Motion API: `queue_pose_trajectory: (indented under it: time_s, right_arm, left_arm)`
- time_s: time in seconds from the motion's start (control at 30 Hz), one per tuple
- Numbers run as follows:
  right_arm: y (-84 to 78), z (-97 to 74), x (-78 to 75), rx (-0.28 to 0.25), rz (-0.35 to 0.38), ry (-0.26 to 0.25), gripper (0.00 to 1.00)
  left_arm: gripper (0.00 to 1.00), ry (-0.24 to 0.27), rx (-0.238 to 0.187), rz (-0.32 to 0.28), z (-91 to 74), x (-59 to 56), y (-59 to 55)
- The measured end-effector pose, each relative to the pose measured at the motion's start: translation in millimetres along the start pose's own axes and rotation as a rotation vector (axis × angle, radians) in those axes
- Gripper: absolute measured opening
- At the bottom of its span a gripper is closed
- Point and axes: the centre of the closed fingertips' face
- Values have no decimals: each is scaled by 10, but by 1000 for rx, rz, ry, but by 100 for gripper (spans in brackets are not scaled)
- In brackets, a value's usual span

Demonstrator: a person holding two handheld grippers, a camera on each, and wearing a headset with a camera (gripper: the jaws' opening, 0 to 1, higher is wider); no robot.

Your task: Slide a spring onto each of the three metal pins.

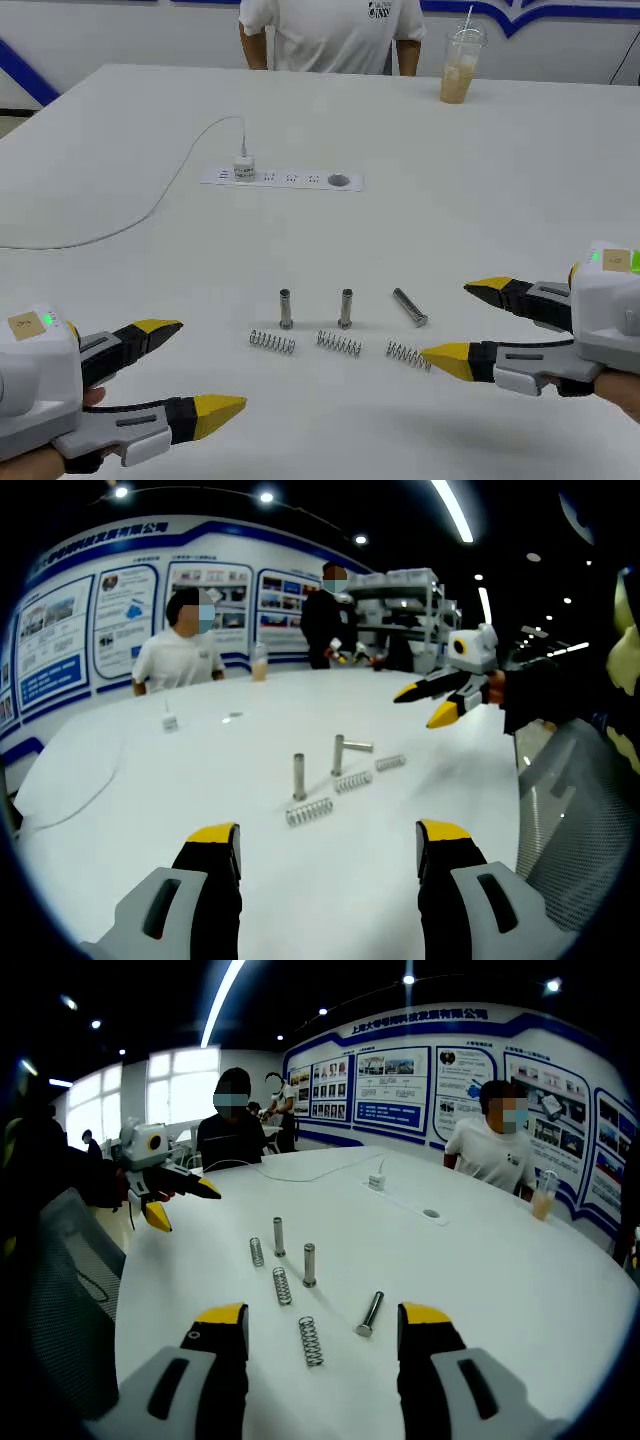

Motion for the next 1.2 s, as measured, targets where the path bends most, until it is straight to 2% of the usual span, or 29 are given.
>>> queue_pose_trajectory:
  time_s: [0.33,0.43,0.6,1.0,1.2]
  right_arm:
    - [0,152,-260,80,37,-64,48]
    - [-14,209,-396,96,68,-89,42]
    - [-67,319,-530,131,108,-114,36]
    - [-199,509,-746,172,190,-165,27]
    - [-266,609,-787,193,228,-172,23]
  left_arm:
    - [73,0,3,-1,5,-3,-10]
    - [72,-3,6,1,8,-11,-11]
    - [72,-2,6,-1,3,-1,-6]
    - [72,0,11,-4,1,4,-39]
    - [72,-7,16,-4,10,-19,-49]
Point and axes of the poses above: the centre of the closed fingertips' face, and the gripper's own axes: z roughly forward along the fingers, x roughly to its left, y roughly out of its top, and after that the axes turned 15 degrees about y, right-handed
